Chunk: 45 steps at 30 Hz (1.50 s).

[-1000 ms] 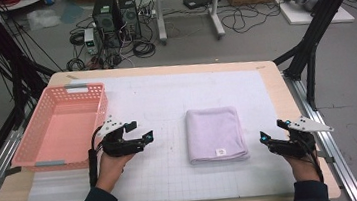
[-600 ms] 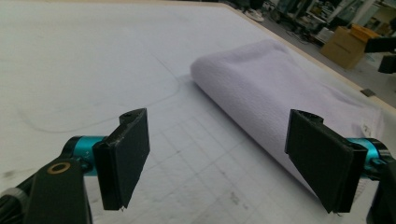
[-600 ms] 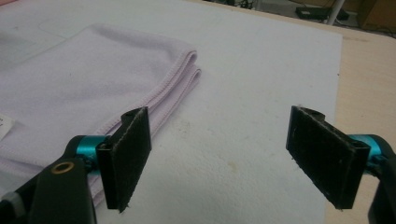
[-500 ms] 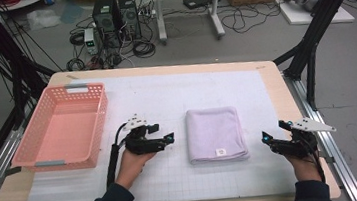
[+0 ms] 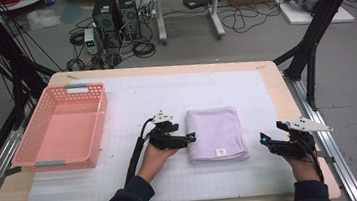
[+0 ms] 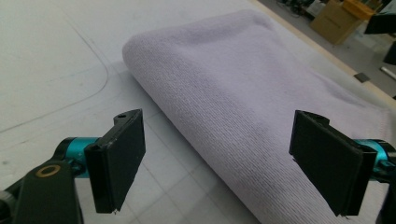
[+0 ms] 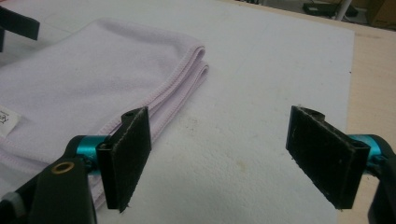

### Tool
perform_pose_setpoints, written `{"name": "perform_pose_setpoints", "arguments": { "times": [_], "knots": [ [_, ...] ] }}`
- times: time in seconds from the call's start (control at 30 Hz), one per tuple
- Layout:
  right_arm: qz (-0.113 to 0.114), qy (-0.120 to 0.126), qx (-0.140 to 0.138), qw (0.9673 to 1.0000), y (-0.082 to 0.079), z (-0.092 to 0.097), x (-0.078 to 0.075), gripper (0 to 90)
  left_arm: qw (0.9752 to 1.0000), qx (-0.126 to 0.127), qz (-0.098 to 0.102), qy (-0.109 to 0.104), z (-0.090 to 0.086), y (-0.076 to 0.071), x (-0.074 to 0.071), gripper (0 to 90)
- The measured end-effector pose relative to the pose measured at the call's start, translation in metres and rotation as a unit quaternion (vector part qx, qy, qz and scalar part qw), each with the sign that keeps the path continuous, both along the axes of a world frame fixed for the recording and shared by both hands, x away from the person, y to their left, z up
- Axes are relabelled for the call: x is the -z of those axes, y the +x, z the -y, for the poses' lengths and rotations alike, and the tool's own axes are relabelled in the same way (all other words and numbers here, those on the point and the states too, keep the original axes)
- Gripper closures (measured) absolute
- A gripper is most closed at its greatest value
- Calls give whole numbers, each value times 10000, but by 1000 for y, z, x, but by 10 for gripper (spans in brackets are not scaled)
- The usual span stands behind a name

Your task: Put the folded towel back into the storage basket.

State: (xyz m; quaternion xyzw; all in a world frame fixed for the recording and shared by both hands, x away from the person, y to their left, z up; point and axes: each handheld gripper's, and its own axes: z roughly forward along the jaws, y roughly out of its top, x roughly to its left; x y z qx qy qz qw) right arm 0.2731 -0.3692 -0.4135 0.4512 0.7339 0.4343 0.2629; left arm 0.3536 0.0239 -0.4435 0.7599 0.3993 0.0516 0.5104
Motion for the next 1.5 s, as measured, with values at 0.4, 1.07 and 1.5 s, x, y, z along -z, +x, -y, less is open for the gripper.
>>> {"name": "perform_pose_setpoints", "arguments": {
  "times": [0.4,1.07,1.5],
  "knots": [
    [-36,-32,-81,10000,1,-3,2,214,9985,59,-537,97,19,10,8,236],
    [-88,-19,-157,9998,3,-7,2,218,9982,341,-257,425,44,5,9,538],
    [-71,15,-141,9999,3,-5,3,218,9955,851,428,-7,32,5,5,692]
  ]
}}
